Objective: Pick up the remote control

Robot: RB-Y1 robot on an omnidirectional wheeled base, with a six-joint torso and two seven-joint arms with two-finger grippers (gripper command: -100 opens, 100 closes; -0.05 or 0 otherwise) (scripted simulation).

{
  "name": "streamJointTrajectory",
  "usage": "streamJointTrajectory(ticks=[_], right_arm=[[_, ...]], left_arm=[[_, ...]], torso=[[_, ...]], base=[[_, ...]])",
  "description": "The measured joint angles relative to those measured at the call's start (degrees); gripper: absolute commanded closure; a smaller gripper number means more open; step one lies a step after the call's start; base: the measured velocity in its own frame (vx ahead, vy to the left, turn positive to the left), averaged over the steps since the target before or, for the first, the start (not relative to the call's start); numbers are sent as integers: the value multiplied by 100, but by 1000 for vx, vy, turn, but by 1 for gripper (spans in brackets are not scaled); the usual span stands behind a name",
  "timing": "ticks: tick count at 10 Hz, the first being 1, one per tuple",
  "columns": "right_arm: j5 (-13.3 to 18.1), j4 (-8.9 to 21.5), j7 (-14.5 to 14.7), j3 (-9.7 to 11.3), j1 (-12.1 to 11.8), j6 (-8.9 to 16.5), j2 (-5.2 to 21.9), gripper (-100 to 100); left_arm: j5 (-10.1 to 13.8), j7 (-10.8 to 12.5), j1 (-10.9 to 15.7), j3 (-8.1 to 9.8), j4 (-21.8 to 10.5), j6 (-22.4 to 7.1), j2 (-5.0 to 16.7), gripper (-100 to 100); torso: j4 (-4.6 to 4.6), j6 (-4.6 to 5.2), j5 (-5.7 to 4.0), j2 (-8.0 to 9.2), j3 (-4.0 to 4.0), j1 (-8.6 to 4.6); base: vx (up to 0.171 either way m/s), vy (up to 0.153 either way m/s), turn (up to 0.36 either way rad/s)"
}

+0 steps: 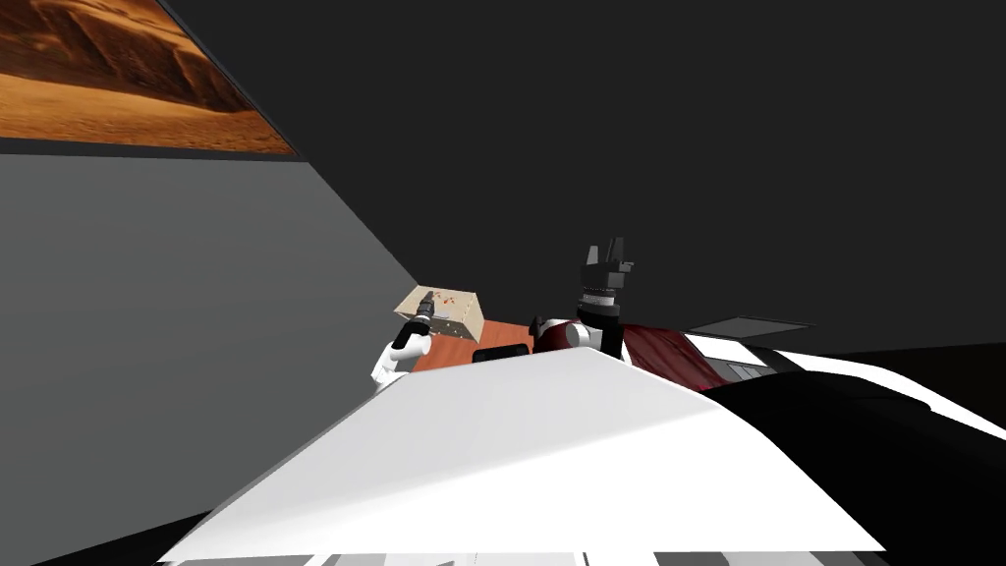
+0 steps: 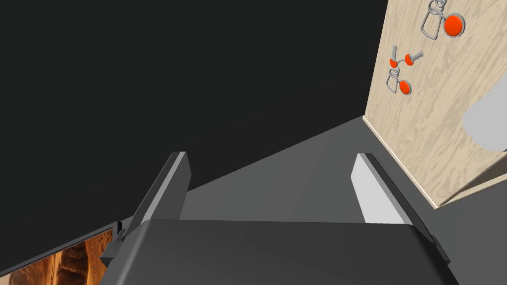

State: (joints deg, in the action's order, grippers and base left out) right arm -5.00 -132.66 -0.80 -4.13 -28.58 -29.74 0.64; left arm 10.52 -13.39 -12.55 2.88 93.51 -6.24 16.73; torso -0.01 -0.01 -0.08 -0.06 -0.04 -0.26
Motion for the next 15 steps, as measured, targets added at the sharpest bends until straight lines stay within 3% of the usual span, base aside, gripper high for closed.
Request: streamJointTrajectory(ticks=[3,5,7,10,11,15], right_arm=[[0,0,0,0,0,0,0,0],[0,0,0,0,0,0,0,0],[0,0,0,0,0,0,0,0],[0,0,0,-1,0,0,1,0],[0,0,0,-1,-1,0,1,0],[0,0,0,-1,0,0,1,0]], left_arm=[[65,-80,184,50,-427,-340,93,-100],[216,-125,425,103,-872,-630,334,-100],[128,-242,478,177,-1140,-905,216,-100],[330,-303,667,249,-1648,-1316,517,-100],[306,-332,692,282,-1785,-1437,500,-100],[440,-413,883,343,-2388,-1743,680,-100]], torso=[[0,-1,0,-2,-1,4],[-1,1,1,-7,-4,7],[-1,1,2,-7,-4,13],[-2,0,4,-11,-6,25],[-2,-2,6,-10,-6,27],[-1,-1,7,-6,-3,36]], base=[[25,-70,-48],[34,-56,-69],[33,-33,-57],[45,-15,-89],[19,-2,14],[34,11,-73]])
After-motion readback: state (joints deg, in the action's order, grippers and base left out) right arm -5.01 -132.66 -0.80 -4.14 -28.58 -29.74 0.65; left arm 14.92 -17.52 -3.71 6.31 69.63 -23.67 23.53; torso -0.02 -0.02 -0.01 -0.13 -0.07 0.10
